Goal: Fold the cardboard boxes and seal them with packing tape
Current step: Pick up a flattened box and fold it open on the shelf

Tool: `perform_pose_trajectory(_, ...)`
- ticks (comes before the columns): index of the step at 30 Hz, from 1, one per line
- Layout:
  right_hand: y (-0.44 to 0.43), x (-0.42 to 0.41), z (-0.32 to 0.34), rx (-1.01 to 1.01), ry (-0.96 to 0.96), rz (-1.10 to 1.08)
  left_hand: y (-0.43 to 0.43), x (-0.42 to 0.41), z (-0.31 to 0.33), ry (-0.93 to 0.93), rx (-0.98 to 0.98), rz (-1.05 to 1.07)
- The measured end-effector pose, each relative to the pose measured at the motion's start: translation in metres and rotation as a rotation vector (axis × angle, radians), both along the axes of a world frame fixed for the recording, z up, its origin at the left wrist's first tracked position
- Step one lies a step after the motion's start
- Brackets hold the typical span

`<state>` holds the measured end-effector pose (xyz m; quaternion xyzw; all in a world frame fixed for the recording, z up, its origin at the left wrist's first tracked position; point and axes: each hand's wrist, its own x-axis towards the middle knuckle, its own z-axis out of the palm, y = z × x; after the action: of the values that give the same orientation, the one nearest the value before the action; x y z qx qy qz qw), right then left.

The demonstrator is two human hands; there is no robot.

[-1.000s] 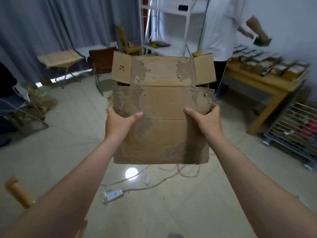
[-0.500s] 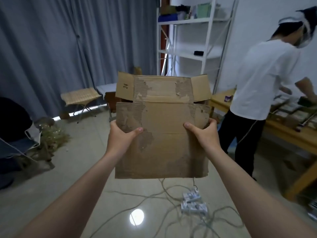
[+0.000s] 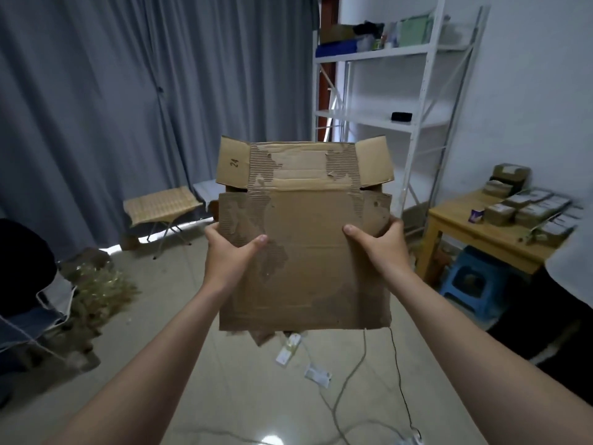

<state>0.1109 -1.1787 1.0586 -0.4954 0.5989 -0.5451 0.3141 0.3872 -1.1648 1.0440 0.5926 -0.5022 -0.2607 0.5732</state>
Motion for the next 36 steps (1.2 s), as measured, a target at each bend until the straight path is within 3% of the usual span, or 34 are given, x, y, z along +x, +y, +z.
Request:
perform_pose_trajectory(7,-0.209,0.085,0.014,0.015,0.002,-0.055,-0.222,0.082,0.021,-0.062,-0.008,-0.027)
perform_pose_trajectory(13,-0.338,0.118,0.022,0.048,-0.001,-0.079,-0.362,0.120,0.024,-0.109,0.049,-0.047)
perform_pose_trajectory(30,-0.732,0.099,-0.011,0.092,-0.028,-0.164,-0.769,0.093,0.000,-0.089,0.118,-0.162)
perform_pose_trajectory(36,-0.843,0.095,-0.012,0.137,-0.035,-0.148,-0.868,0.097,0.005,-0.119,0.151,-0.157)
